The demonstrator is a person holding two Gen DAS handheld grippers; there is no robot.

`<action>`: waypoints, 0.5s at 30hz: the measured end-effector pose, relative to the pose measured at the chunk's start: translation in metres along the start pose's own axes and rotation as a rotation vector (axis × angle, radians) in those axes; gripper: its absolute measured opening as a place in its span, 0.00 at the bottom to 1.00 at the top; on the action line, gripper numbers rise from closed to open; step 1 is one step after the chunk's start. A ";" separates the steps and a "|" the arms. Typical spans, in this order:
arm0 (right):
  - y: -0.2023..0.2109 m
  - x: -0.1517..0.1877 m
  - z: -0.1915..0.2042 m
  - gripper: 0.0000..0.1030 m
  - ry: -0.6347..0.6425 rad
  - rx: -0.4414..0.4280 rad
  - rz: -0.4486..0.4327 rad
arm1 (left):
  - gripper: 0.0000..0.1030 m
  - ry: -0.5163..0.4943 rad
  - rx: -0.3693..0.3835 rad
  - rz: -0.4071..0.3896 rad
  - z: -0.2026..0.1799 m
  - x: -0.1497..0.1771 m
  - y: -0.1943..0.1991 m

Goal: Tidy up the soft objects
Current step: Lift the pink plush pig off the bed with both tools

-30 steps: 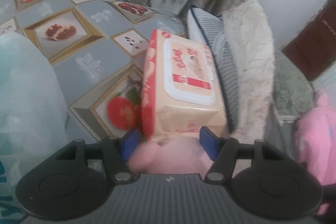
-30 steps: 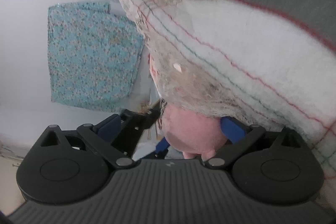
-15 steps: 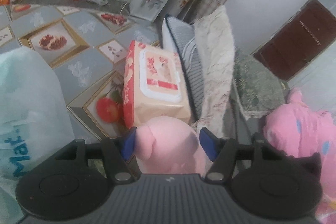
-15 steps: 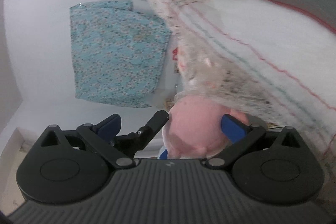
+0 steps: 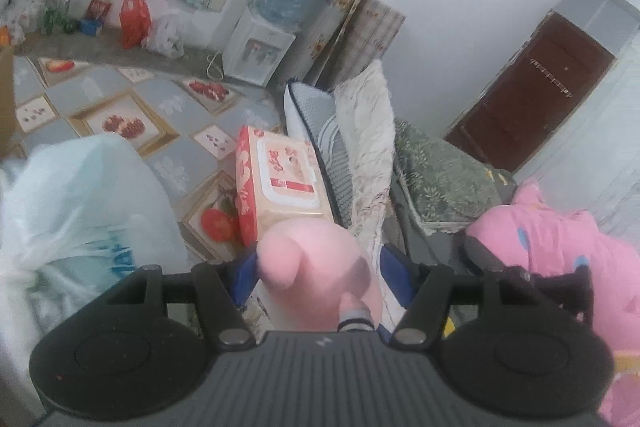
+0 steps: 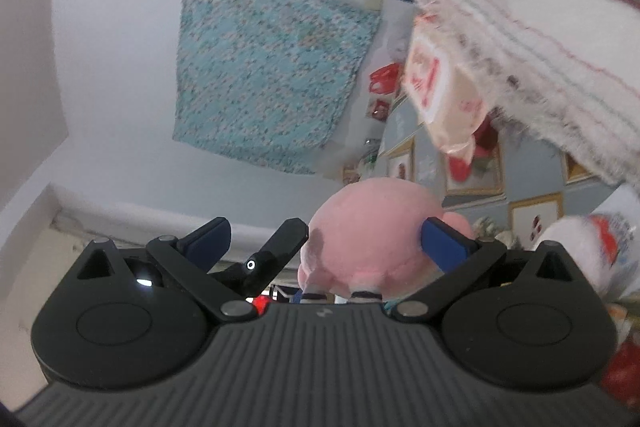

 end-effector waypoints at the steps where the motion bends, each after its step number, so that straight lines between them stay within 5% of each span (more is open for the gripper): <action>1: 0.002 0.004 0.005 1.00 0.007 -0.008 0.006 | 0.63 0.000 0.005 -0.012 0.001 0.002 0.008; 10: 0.024 0.066 0.050 1.00 0.093 -0.079 0.097 | 0.65 -0.080 0.025 -0.110 0.006 0.030 0.089; 15: 0.039 0.110 0.037 1.00 0.033 -0.110 0.184 | 0.66 -0.152 -0.002 -0.095 0.014 0.065 0.116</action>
Point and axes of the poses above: each gripper's, at about its wrist camera, not at the fingertips, and y roughly against the way its jaws point, z to its left, x to its underside, the point moved 7 cm from there along -y, roughly the way its jaws point, and after that the axes turned 3 degrees about z, right-handed, at the moved point
